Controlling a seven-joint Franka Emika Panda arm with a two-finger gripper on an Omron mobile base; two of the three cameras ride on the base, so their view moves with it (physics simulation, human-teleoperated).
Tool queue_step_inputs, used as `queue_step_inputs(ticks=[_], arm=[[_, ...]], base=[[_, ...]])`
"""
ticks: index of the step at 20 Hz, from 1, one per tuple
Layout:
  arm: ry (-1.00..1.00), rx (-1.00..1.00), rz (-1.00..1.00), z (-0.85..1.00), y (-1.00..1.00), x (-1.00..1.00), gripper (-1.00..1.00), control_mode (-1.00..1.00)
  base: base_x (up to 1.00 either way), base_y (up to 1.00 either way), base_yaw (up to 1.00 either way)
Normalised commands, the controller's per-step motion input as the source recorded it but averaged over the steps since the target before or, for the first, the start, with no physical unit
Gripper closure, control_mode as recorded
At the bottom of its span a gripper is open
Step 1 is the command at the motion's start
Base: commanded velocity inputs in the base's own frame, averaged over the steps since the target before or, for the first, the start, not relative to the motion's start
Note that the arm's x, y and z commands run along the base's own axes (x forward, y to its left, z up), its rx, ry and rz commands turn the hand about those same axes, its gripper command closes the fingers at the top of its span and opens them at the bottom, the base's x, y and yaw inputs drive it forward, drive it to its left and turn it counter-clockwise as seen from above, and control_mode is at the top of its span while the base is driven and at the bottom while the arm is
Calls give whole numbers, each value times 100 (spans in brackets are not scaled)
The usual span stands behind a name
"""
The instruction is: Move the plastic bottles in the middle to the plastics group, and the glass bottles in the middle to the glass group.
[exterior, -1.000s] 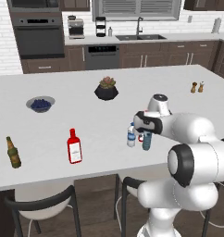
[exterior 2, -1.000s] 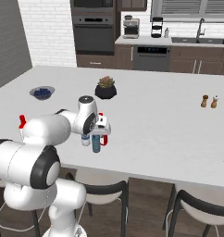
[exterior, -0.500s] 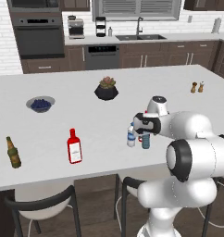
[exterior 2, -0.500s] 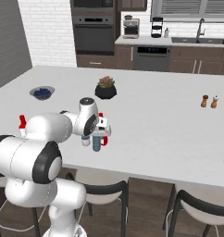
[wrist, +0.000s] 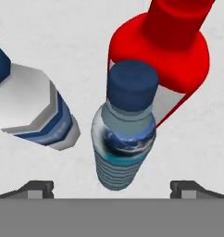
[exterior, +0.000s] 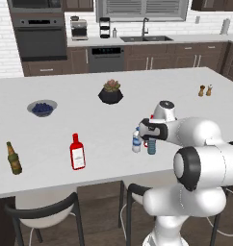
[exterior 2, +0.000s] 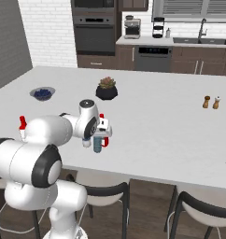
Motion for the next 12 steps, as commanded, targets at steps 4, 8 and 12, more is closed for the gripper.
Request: queue_step_inputs(ticks=[4,8,12], arm=[[-10,0,0,0,0,0,-100,-100],[-7,0,0,-6,0,0,-100,-100],[-3,0,0,-7,0,0,-100,-100]], base=[[0,0,0],[0,0,0],[0,0,0]])
